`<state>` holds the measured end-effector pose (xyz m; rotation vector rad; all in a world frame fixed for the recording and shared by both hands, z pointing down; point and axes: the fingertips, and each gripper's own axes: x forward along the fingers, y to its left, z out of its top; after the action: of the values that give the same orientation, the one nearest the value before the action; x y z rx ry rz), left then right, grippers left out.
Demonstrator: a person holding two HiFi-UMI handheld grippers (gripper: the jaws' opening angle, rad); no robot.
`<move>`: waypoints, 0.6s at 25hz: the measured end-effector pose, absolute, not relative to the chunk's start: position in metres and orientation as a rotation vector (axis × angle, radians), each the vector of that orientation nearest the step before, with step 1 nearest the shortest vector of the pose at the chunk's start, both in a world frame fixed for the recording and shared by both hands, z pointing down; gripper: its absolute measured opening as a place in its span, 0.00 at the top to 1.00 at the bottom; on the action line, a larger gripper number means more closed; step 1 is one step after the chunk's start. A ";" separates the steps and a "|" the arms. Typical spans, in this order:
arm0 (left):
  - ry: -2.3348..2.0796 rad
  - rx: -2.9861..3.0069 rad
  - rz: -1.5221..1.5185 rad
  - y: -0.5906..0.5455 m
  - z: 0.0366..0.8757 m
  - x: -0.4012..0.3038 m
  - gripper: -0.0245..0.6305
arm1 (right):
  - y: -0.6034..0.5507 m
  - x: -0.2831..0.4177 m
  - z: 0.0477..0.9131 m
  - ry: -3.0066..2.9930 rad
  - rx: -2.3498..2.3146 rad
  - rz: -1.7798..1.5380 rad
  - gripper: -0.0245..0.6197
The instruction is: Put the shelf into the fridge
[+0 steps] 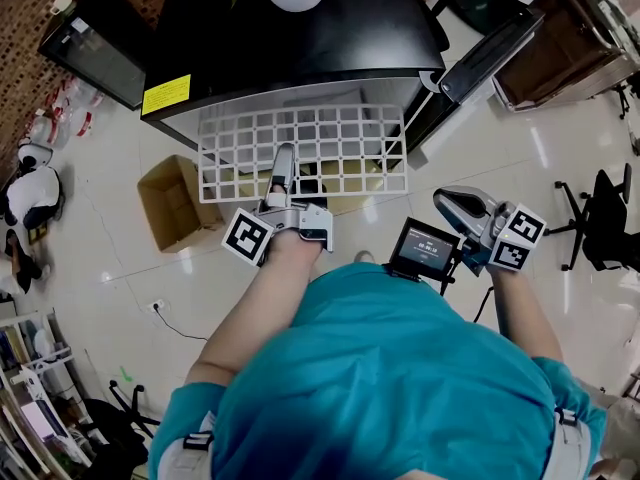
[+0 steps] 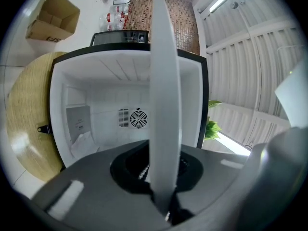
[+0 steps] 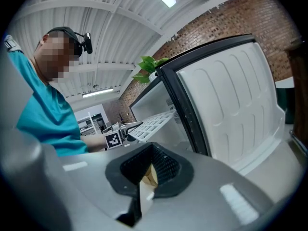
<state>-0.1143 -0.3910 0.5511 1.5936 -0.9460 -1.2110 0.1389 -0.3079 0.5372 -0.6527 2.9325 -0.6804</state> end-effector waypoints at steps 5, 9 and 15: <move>-0.922 1.606 -1.250 -0.392 0.551 -0.117 0.93 | -0.307 0.144 0.539 2.928 -0.666 -0.696 0.96; -0.842 1.742 -1.173 -0.394 0.536 -0.086 0.83 | -0.310 0.144 0.541 2.931 -0.660 -0.696 0.96; -0.871 1.835 -1.047 -0.401 0.543 -0.079 0.90 | -0.307 0.144 0.544 2.930 -0.661 -0.700 0.96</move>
<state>-0.0788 -0.4007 0.5429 1.8353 -0.8711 -1.0468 0.1442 -0.3074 0.5438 -0.6609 2.9300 -0.7004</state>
